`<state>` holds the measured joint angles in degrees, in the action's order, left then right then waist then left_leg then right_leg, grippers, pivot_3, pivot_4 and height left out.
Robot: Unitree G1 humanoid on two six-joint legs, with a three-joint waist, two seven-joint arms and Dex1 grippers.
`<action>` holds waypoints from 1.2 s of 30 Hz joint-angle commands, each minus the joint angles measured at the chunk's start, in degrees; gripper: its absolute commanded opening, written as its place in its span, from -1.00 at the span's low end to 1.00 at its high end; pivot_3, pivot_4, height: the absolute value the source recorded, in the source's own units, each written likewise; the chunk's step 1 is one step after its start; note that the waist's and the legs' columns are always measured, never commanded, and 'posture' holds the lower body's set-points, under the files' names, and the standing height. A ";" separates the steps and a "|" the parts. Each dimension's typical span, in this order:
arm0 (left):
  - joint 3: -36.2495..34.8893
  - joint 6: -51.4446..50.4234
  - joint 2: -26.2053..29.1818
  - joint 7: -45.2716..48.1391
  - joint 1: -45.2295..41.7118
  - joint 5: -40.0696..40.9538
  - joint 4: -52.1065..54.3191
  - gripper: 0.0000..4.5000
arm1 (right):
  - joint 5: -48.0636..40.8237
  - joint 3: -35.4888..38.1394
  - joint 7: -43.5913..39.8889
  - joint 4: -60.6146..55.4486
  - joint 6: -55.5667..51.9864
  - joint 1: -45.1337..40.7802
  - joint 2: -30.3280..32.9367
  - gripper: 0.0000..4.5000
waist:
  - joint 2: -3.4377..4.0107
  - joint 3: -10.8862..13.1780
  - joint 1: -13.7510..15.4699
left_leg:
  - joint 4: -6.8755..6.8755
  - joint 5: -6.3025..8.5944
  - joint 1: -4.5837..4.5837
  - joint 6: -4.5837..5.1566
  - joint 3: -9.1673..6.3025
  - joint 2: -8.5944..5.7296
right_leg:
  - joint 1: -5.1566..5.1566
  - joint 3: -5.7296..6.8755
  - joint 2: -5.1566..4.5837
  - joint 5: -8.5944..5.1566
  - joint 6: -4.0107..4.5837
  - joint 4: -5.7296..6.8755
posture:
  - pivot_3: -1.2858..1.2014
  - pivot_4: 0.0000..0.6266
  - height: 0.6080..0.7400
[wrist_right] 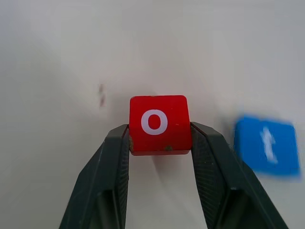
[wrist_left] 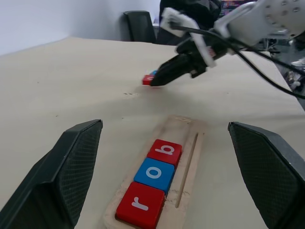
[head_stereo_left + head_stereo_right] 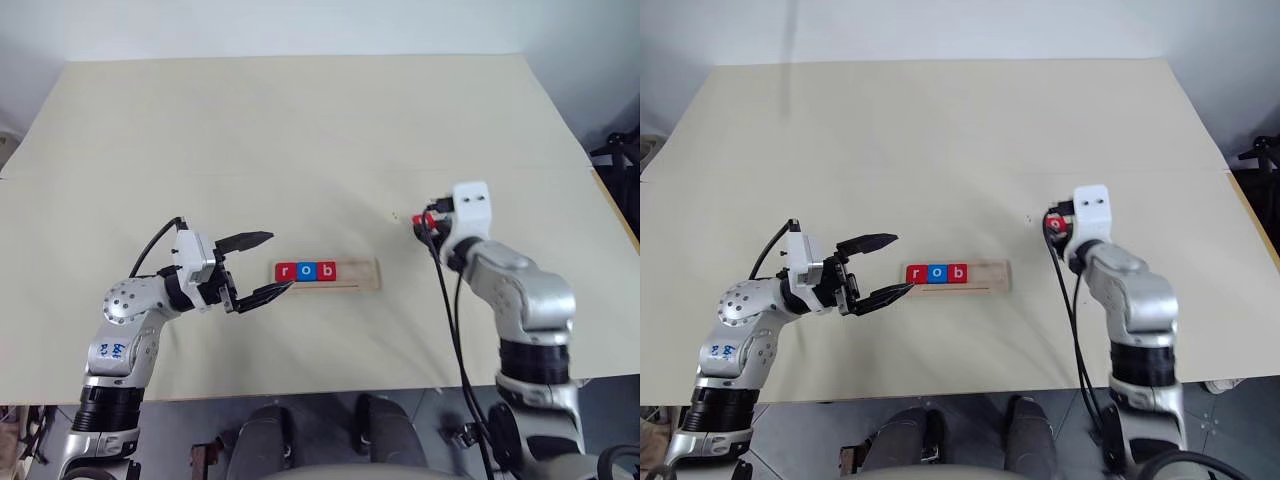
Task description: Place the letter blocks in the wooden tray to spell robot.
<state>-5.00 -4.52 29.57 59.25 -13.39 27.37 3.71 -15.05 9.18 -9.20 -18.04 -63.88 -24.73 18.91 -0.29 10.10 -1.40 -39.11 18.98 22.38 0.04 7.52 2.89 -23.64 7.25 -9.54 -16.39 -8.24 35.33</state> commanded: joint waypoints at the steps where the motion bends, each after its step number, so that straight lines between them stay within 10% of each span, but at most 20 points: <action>1: 0.02 0.05 1.06 2.53 -2.07 0.89 -1.55 1.00 | -3.16 4.05 0.53 -12.97 -7.32 5.51 -1.35 -0.36 | 0.00 0.00 -0.03 | 0.01 0.00 0.00 0.00 -0.02 0.01 | 0.00 0.03 0.00 0.00 0.00 0.01 | 0.03 -0.52 1.00; 5: 0.18 0.41 0.98 4.03 -3.71 0.67 -3.46 1.00 | -5.03 4.76 1.20 -19.86 -12.13 10.98 -5.69 -0.36 | 0.00 0.00 -0.33 | 0.02 0.00 -0.03 0.00 -0.01 0.01 | 0.00 0.00 0.01 0.00 0.01 0.02 | 0.03 -0.52 1.00; 13: 0.40 0.40 0.41 4.17 -4.37 0.27 -3.66 1.00 | -8.11 3.60 -7.38 -17.40 -9.67 10.77 1.73 0.99 | -0.03 -0.01 -0.16 | 0.03 0.01 -0.04 0.02 -0.02 -0.01 | 0.01 -0.02 0.02 -0.01 0.01 -0.01 | 0.03 -0.52 1.00; 21: 0.88 -1.30 2.54 6.73 -0.23 1.42 0.33 1.00 | -5.50 -7.45 -47.50 2.24 29.39 6.77 30.66 0.99 | -0.09 0.04 -0.33 | 0.11 0.06 -0.08 0.10 0.01 -0.04 | 0.10 -0.01 0.02 0.03 -0.05 -0.28 | 0.03 -0.52 1.00; 28: 1.52 -1.06 3.57 8.99 0.11 1.59 1.62 1.00 | 0.38 -16.10 -69.13 28.93 55.02 -5.10 31.49 0.99 | -0.16 0.08 -0.07 | -0.02 0.04 -0.10 0.08 -0.01 -0.03 | 0.19 -0.02 0.06 0.07 -0.10 -0.29 | 0.03 -0.52 1.00; 36: 0.32 -2.57 3.66 6.22 2.12 1.90 6.74 1.00 | 9.00 -21.70 -75.35 55.04 69.32 -18.91 26.71 0.99 | -0.16 0.08 -0.21 | -0.05 0.03 -0.10 0.05 0.00 -0.01 | 0.18 0.00 0.06 0.08 -0.09 -0.27 | 0.03 -0.52 1.00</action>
<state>-3.59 -6.97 32.72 66.13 -12.16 27.93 7.76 -7.10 -12.98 -83.19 34.25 2.83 -42.24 45.60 -0.45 10.18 -1.61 -39.16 19.00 22.29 0.09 7.53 2.89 -23.46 7.25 -9.48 -16.32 -8.33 35.06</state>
